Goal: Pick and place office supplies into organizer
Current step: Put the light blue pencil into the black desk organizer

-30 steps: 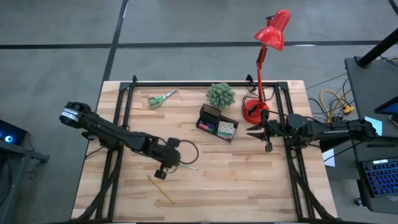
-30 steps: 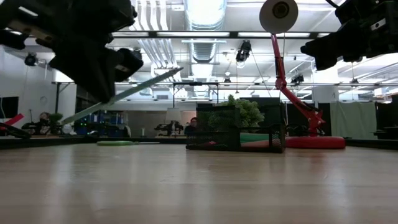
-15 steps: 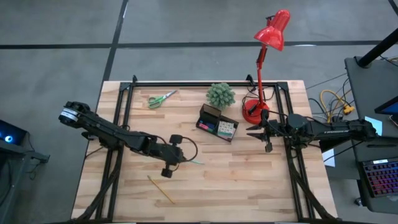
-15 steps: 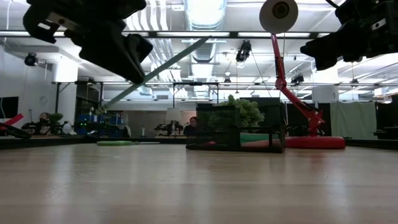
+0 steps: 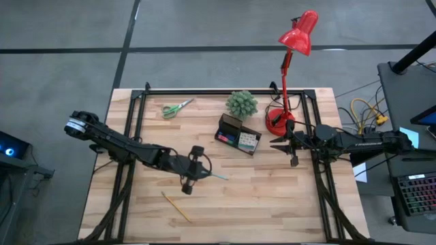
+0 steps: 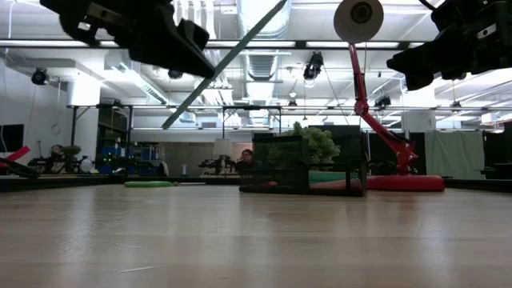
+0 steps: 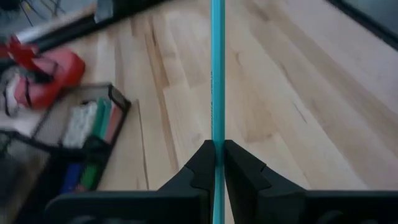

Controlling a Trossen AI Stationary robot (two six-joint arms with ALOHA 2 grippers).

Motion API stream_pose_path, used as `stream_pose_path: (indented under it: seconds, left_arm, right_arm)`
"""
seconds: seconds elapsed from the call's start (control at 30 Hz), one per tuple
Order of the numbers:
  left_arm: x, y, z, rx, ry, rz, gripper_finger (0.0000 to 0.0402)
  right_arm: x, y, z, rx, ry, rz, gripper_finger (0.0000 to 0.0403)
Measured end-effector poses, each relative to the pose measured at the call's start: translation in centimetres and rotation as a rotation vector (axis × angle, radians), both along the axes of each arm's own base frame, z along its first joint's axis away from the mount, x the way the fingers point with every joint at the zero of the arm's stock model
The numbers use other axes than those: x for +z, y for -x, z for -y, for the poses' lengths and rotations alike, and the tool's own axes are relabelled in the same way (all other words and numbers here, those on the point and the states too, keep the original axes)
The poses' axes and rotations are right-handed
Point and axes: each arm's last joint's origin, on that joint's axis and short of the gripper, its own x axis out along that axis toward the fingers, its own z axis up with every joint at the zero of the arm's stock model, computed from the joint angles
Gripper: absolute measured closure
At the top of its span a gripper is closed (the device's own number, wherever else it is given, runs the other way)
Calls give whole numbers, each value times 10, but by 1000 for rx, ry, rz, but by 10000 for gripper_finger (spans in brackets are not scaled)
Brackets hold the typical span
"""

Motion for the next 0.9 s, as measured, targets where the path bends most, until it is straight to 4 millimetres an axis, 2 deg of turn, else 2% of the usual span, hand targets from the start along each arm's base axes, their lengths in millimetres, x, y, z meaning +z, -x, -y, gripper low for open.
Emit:
stream_pose_path:
  seconds: [0.37, 0.67, 0.9]
  left_arm:
    - [8, -4, 1, -62, -78, 130, 393]
    - [8, -5, 0, -68, -77, 131, 393]
    - [8, -5, 2, -144, -45, 129, 393]
  right_arm:
    - [0, 0, 0, 0, -1, 0, 321]
    - [0, 0, 0, 0, 0, 0, 324]
    - [0, 0, 0, 0, 0, 0, 335]
